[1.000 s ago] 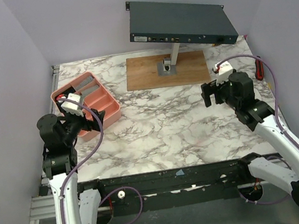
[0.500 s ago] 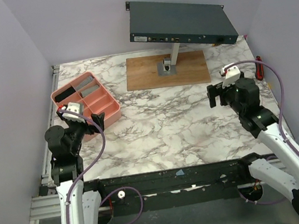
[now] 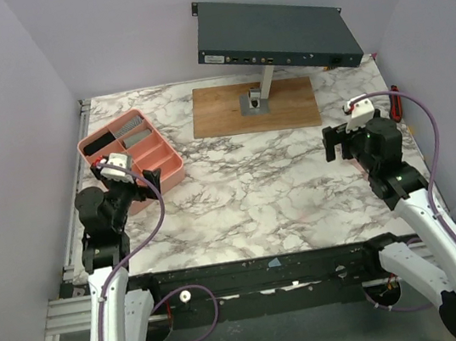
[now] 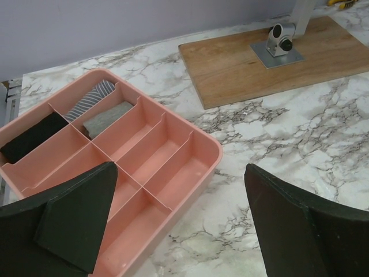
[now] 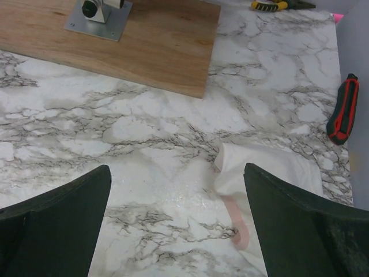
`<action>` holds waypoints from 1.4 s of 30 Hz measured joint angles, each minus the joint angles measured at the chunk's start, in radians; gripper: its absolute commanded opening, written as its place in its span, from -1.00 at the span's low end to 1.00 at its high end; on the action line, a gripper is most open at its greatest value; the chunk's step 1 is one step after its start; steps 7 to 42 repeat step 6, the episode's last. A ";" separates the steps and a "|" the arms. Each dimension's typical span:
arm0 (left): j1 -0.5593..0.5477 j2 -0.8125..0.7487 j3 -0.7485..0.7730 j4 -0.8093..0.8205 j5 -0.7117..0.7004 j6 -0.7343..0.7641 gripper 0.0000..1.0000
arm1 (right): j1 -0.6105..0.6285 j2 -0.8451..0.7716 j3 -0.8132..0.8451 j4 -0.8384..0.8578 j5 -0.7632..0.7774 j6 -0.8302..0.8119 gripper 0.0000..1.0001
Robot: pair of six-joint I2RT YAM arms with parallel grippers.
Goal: Roll the underwear
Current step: Reset both arms
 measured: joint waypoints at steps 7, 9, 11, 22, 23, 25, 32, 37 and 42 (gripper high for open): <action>0.000 0.003 0.000 0.000 0.000 0.012 0.97 | -0.005 0.003 0.000 0.000 -0.005 -0.004 1.00; 0.000 0.003 0.000 0.000 0.000 0.012 0.97 | -0.005 0.003 0.000 0.000 -0.005 -0.004 1.00; 0.000 0.003 0.000 0.000 0.000 0.012 0.97 | -0.005 0.003 0.000 0.000 -0.005 -0.004 1.00; 0.000 0.003 0.000 0.000 0.000 0.012 0.97 | -0.005 0.003 0.000 0.000 -0.005 -0.004 1.00; 0.000 0.003 0.000 0.000 0.000 0.012 0.97 | -0.005 0.003 0.000 0.000 -0.005 -0.004 1.00; 0.000 0.003 0.000 0.000 0.000 0.012 0.97 | -0.005 0.003 0.000 0.000 -0.005 -0.004 1.00; 0.000 0.003 0.000 0.000 0.000 0.012 0.97 | -0.005 0.003 0.000 0.000 -0.005 -0.004 1.00; 0.000 0.003 0.000 0.000 0.000 0.012 0.97 | -0.005 0.003 0.000 0.000 -0.005 -0.004 1.00; 0.000 0.003 0.000 0.000 0.000 0.012 0.97 | -0.005 0.003 0.000 0.000 -0.005 -0.004 1.00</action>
